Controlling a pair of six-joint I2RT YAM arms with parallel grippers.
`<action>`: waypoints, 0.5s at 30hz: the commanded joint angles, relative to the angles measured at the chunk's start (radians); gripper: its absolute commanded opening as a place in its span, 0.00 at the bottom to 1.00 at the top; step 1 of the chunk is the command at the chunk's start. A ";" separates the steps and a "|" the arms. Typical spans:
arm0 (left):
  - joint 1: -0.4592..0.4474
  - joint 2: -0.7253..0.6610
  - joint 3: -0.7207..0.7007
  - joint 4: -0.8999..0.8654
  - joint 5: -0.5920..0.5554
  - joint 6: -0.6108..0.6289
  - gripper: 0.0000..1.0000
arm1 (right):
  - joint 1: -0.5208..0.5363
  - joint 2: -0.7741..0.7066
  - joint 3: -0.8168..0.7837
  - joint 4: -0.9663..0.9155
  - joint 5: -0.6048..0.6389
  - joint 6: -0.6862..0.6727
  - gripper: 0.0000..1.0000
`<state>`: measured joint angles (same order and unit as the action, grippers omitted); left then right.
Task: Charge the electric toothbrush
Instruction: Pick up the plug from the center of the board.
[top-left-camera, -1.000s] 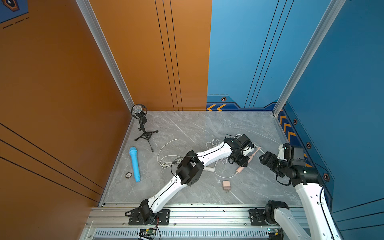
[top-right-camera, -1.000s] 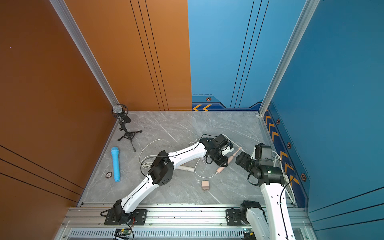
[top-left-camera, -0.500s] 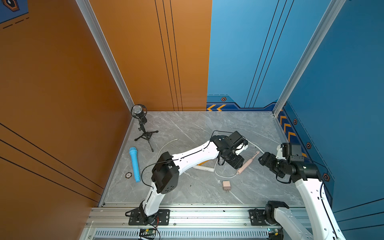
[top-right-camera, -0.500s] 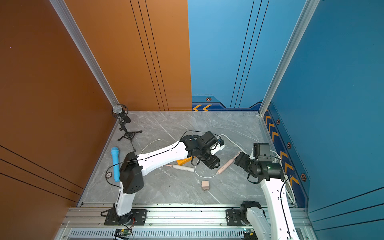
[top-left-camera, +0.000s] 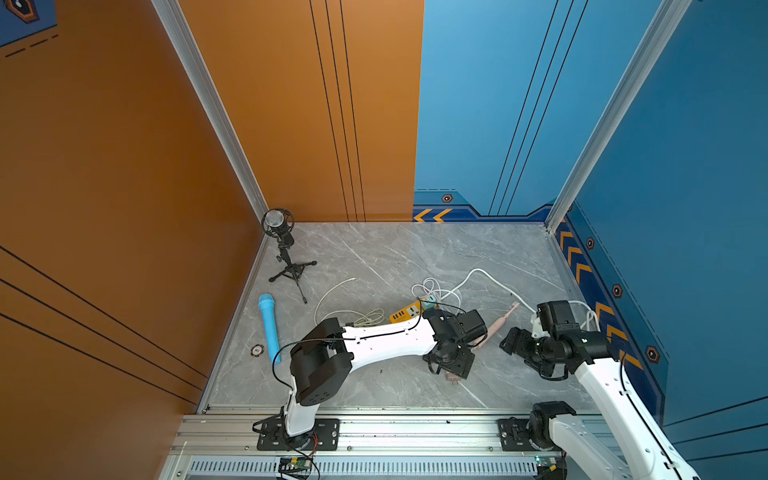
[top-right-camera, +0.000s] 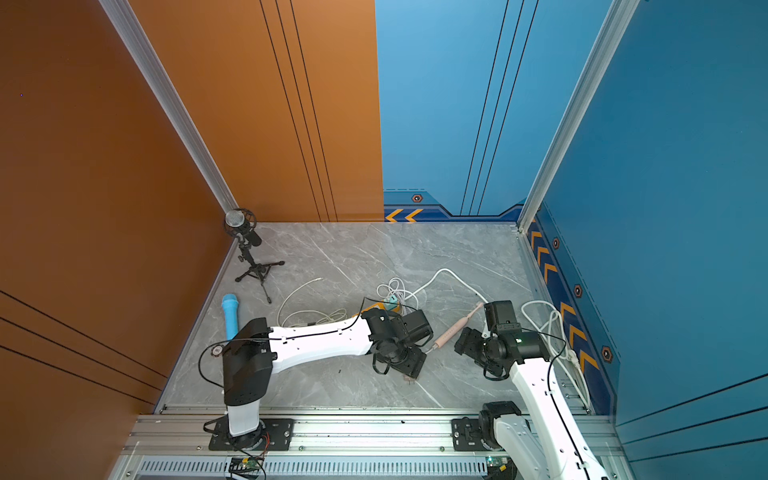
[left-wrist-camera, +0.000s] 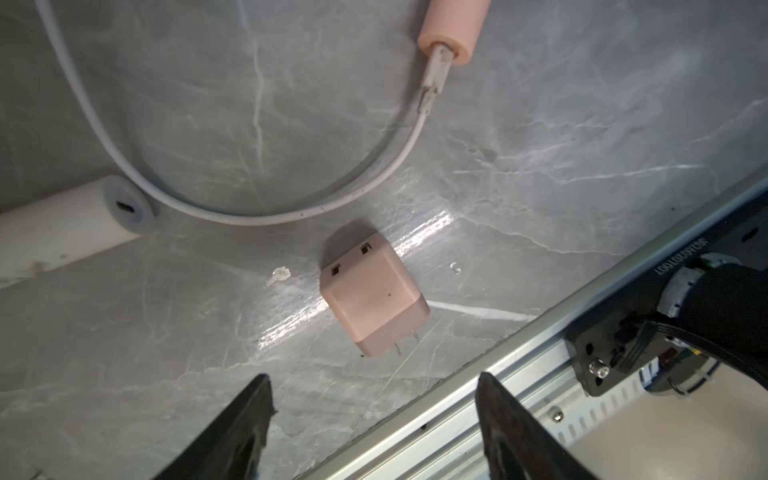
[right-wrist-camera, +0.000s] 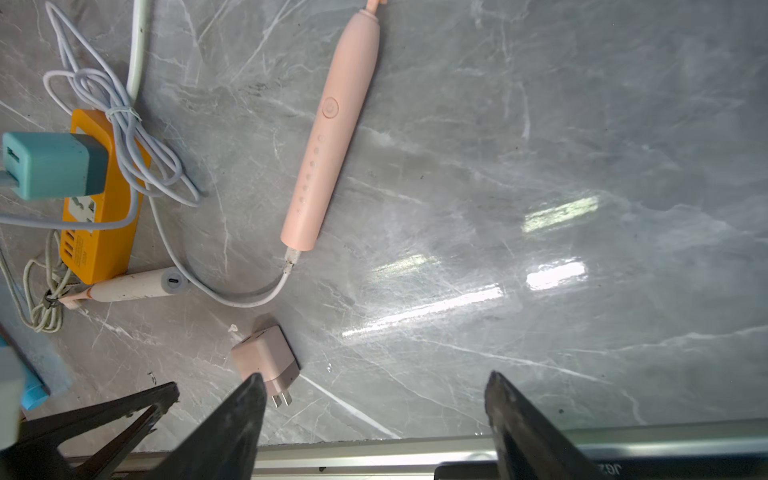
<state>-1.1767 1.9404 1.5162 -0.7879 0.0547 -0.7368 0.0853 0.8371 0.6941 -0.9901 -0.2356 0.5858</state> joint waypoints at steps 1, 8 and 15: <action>-0.025 0.062 0.031 -0.017 -0.029 -0.101 0.82 | 0.004 0.001 -0.021 0.057 -0.031 0.016 0.84; -0.030 0.160 0.074 -0.017 -0.044 -0.131 0.77 | 0.004 -0.012 -0.033 0.091 -0.035 0.024 0.85; -0.043 0.203 0.115 -0.018 -0.084 -0.127 0.62 | 0.001 0.000 -0.048 0.120 -0.048 0.021 0.85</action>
<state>-1.2030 2.1185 1.6062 -0.7898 0.0166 -0.8593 0.0853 0.8364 0.6552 -0.8955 -0.2737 0.6010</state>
